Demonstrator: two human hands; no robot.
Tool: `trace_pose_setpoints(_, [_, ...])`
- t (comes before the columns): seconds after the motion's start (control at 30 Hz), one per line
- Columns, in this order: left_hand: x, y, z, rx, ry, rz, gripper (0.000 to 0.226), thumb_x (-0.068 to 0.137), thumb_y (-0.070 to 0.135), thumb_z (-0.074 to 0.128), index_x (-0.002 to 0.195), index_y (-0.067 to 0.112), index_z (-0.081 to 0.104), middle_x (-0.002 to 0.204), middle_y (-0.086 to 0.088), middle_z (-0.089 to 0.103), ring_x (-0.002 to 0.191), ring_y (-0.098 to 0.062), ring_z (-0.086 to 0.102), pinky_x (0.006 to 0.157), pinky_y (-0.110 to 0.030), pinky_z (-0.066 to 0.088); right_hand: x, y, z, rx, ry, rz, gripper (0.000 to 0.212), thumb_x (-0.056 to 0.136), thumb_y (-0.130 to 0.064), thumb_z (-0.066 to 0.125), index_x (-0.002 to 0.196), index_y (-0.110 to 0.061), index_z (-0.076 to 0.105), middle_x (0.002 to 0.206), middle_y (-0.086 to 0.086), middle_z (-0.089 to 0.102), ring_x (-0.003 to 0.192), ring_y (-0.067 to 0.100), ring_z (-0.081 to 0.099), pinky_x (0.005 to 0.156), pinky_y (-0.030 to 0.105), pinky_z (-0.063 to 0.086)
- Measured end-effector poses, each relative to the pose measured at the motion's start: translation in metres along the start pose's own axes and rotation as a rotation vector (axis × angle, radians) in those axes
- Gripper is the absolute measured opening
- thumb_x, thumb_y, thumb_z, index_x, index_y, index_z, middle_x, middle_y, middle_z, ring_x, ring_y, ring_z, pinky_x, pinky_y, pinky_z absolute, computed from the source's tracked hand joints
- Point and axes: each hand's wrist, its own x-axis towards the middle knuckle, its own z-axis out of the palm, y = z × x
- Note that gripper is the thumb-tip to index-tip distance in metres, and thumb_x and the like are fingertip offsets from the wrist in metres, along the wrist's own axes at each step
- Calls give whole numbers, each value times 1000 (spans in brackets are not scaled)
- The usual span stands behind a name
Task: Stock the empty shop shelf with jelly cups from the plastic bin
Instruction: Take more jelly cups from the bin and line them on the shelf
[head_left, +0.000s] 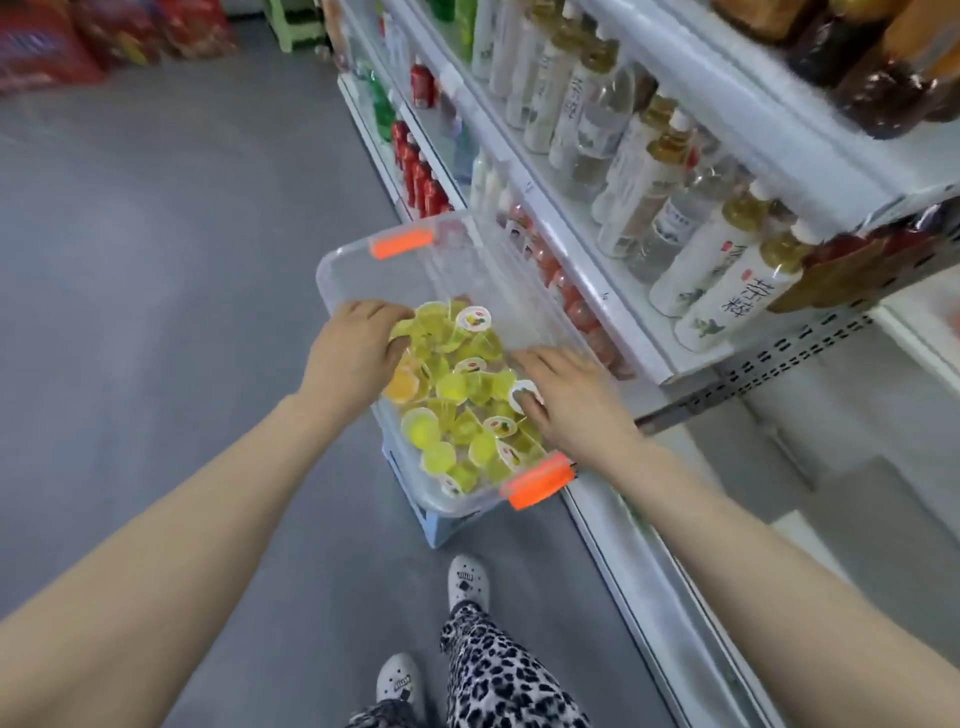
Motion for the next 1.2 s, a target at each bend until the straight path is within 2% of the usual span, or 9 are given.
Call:
trace_pose_setpoints(0.2, [30,-46,33,28,59,-78,26,86,11,65,112,10,68,105,-10,69,102,-37,57,92,-40,41,69,5,64,93,-202,-129,50,81,-21,69,130,-11,59,116,14,65,105,37,60,91,46,49])
trace_pose_setpoints(0.37, [26,-64,54,42,124,-45,22,85,10,65,106,10,71,99,-8,69,97,-32,59,92,-35,43,104,-21,110,168,-342,-187,52,90,-24,63,140,-14,50,133,11,58,121,35,51,100,43,39])
trace_pose_setpoints(0.47, [28,-66,55,42,167,-22,23,87,16,56,103,10,72,97,-6,69,96,-30,60,91,-32,42,116,-38,129,192,-361,-236,57,88,-24,66,141,-13,48,129,12,57,114,35,55,95,45,46])
trace_pose_setpoints(0.6, [27,-67,54,43,176,-2,28,85,18,50,101,10,72,96,-5,70,96,-29,60,92,-29,40,129,-49,139,255,-346,-153,55,86,-34,69,135,-19,51,121,7,53,107,30,56,90,43,49])
trace_pose_setpoints(0.73, [29,-69,52,89,147,6,23,82,14,62,103,12,72,97,-4,70,97,-30,60,90,-33,44,127,-32,127,225,-325,-92,48,87,-40,67,124,-11,56,118,9,56,105,30,57,87,39,47])
trace_pose_setpoints(0.87, [41,-64,50,168,-30,-9,35,75,16,78,109,16,70,107,-4,69,104,-33,58,90,-41,45,120,9,100,239,-292,146,45,84,-32,68,118,-9,50,115,11,59,102,33,58,79,39,46])
trace_pose_setpoints(1.0, [70,-45,60,336,-377,-32,40,89,22,65,128,23,57,128,-1,56,120,-27,46,97,-36,38,110,36,86,230,-244,144,48,78,-23,71,120,-12,51,113,9,62,103,31,58,83,39,47])
trace_pose_setpoints(1.1, [85,-39,74,494,-594,-29,39,93,13,55,130,24,53,129,-3,52,119,-28,46,93,-36,42,102,43,87,239,-204,118,48,79,-23,71,123,-14,55,117,8,62,108,29,56,91,40,45])
trace_pose_setpoints(1.2, [94,-39,84,600,-772,-22,37,93,4,49,125,20,58,123,-3,56,116,-29,52,82,-35,42,93,44,88,247,-168,144,45,82,-25,68,124,-18,55,120,5,62,109,28,55,92,39,44])
